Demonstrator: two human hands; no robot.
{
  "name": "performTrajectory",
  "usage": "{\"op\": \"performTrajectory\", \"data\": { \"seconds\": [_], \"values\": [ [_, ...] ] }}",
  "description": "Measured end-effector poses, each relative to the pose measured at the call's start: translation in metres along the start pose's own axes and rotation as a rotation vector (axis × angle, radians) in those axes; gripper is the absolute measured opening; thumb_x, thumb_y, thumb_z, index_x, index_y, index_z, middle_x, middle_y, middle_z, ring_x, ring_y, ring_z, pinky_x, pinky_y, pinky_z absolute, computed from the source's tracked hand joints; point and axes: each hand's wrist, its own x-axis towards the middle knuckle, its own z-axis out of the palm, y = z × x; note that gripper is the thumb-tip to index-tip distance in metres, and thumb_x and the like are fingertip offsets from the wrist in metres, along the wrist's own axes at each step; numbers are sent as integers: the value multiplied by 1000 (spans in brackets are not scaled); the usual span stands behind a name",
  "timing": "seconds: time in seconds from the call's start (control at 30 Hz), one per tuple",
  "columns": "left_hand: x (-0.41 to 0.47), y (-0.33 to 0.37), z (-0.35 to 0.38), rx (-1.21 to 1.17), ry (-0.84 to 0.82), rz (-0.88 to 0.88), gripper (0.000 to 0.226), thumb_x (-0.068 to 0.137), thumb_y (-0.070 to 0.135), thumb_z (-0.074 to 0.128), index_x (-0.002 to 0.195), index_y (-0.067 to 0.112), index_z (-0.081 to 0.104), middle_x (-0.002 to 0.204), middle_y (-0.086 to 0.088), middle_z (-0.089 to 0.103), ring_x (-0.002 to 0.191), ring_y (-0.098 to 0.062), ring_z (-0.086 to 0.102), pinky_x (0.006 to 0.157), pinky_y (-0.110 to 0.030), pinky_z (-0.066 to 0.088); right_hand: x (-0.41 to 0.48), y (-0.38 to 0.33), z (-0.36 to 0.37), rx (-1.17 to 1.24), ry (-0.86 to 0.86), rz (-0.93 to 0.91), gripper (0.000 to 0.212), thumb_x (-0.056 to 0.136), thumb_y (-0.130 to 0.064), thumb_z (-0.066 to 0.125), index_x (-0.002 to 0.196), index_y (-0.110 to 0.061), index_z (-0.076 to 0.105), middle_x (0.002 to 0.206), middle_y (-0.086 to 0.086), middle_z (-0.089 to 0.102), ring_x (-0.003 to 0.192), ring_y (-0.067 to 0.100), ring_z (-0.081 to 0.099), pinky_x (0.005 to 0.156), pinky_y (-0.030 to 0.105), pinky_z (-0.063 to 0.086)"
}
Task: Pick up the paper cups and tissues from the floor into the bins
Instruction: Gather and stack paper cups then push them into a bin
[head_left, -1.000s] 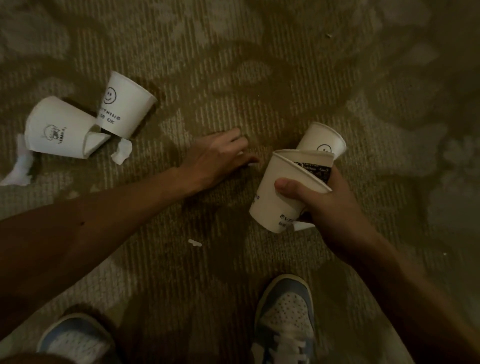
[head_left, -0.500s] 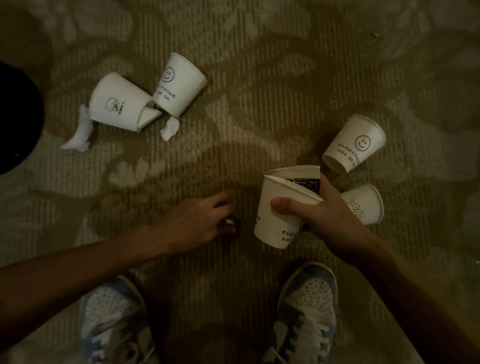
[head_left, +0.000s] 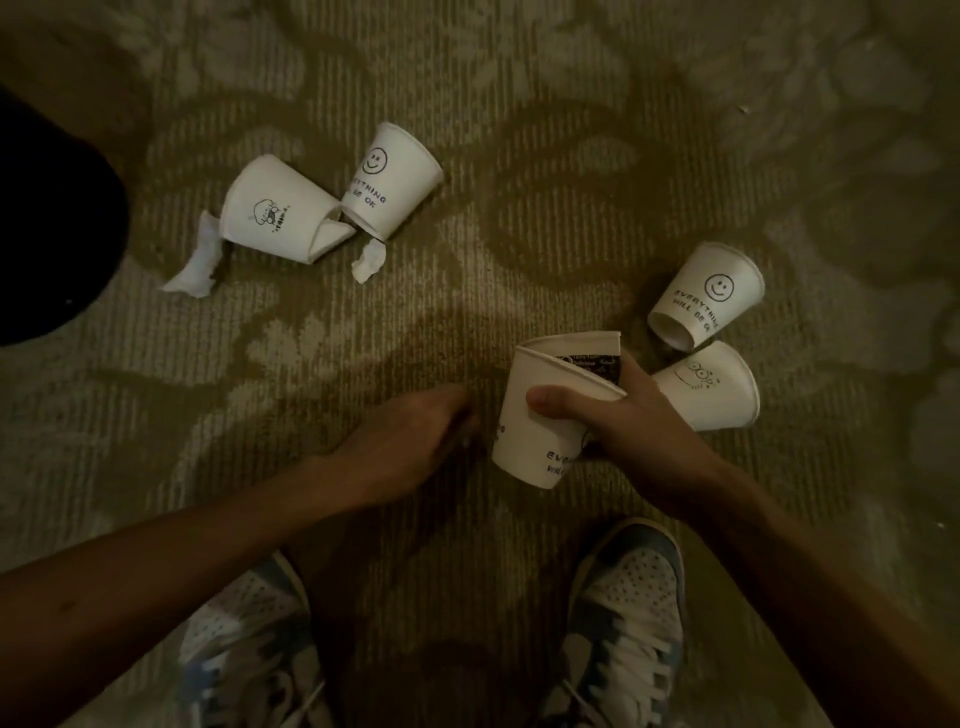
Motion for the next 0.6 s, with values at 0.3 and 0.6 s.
{"op": "performTrajectory", "data": {
  "seconds": [0.3,0.6],
  "values": [
    [5,47,-78,-864,686,-500,19,102,35,49,86,29,58,72,14,64,64,7,59,49,-14,46,12,-50,56,6,26,-181,86,54,-53,88,126,-28,48,117,-8,65,99,9,69,65,31,60],
    [-24,44,-245,-809,1213,-372,22,102,29,49,82,24,53,84,2,61,82,-18,62,77,-50,54,19,-213,172,-145,-153,-649,78,68,-52,83,127,-16,47,109,-3,71,88,9,73,67,31,61]
  ]
}}
